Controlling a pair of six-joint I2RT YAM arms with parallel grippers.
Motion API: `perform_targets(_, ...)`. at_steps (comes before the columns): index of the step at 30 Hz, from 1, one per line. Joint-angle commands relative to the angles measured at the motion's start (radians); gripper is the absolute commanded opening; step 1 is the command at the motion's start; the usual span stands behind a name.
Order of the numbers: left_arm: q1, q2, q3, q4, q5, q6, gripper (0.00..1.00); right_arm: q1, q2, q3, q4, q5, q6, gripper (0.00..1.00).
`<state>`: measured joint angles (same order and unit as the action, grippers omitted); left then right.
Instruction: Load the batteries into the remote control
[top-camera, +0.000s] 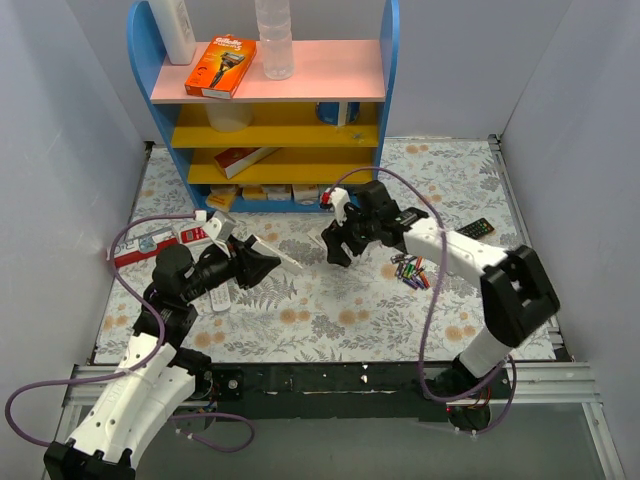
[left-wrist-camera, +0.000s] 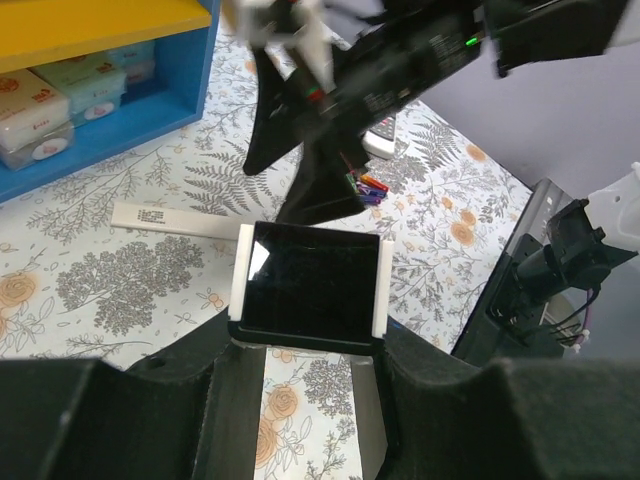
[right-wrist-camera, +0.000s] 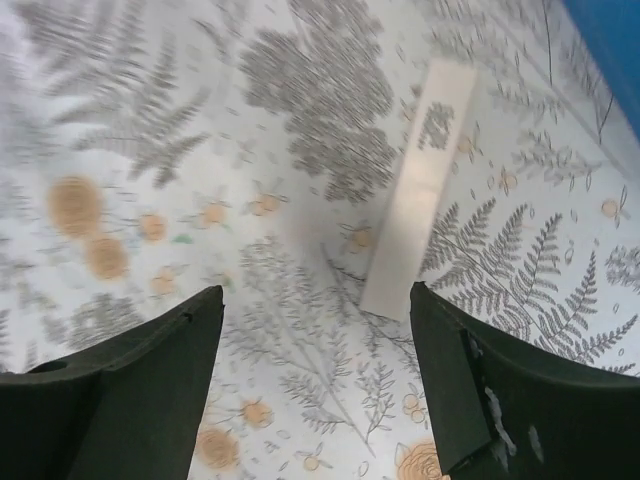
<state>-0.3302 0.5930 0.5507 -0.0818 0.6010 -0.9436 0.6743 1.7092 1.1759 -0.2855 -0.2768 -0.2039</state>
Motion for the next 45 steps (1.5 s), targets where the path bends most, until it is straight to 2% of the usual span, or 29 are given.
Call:
perform_targets(1, 0.003, 0.005, -0.005, 0.031, 0.046, -0.006, 0.0, 0.002, -0.226, -0.099, 0.164, -0.273, 0.03, 0.82)
perform_targets(5, 0.003, 0.014, -0.008, 0.043, 0.088, -0.007, 0.0, 0.021, -0.393, -0.197, 0.317, -0.422, 0.084, 0.86)
perform_targets(10, 0.002, 0.025, -0.011, 0.068, 0.157, -0.007, 0.0, 0.068, -0.459, -0.251, 0.471, -0.551, 0.147, 0.88)
perform_targets(14, 0.002, 0.025, -0.02, 0.105, 0.238, -0.015, 0.0, 0.1, -0.429, -0.237, 0.502, -0.562, 0.169, 0.88)
perform_targets(20, 0.003, 0.022, -0.028, 0.134, 0.286, -0.018, 0.0, 0.14, -0.355, -0.202, 0.548, -0.605, 0.196, 0.88)
perform_targets(26, 0.002, 0.025, -0.029, 0.145, 0.304, -0.026, 0.0, 0.157, -0.303, -0.203, 0.604, -0.644, 0.248, 0.81)
perform_targets(29, 0.002, 0.028, -0.032, 0.149, 0.31, -0.029, 0.0, 0.165, -0.286, -0.208, 0.637, -0.662, 0.268, 0.7)
perform_targets(32, 0.002, 0.033, -0.031, 0.157, 0.315, -0.037, 0.0, 0.166, -0.27, -0.214, 0.667, -0.67, 0.288, 0.51)
perform_targets(33, 0.002, 0.034, -0.032, 0.159, 0.316, -0.038, 0.0, 0.166, -0.272, -0.217, 0.678, -0.671, 0.293, 0.37)
perform_targets(35, 0.002, 0.04, -0.032, 0.163, 0.313, -0.043, 0.0, 0.166, -0.275, -0.228, 0.687, -0.67, 0.297, 0.21)
perform_targets(36, 0.003, 0.044, -0.034, 0.169, 0.31, -0.046, 0.0, 0.166, -0.278, -0.234, 0.687, -0.664, 0.299, 0.09)
perform_targets(37, 0.003, 0.048, -0.031, 0.175, 0.306, -0.049, 0.02, 0.166, -0.289, -0.243, 0.686, -0.644, 0.297, 0.05)
perform_targets(39, 0.003, 0.056, -0.032, 0.216, 0.28, -0.083, 0.18, 0.166, -0.302, -0.252, 0.684, -0.613, 0.296, 0.01)
perform_targets(40, 0.002, 0.071, -0.034, 0.232, 0.269, -0.095, 0.33, 0.166, -0.316, -0.263, 0.683, -0.573, 0.297, 0.01)
perform_targets(41, 0.002, 0.08, -0.031, 0.244, 0.24, -0.11, 0.59, 0.166, -0.322, -0.266, 0.678, -0.55, 0.299, 0.01)
perform_targets(44, 0.002, 0.125, -0.003, 0.251, 0.139, -0.161, 0.98, 0.166, -0.355, -0.277, 0.642, -0.394, 0.304, 0.01)
perform_targets(45, 0.002, 0.137, 0.006, 0.243, 0.114, -0.182, 0.98, 0.166, -0.361, -0.279, 0.631, -0.301, 0.308, 0.01)
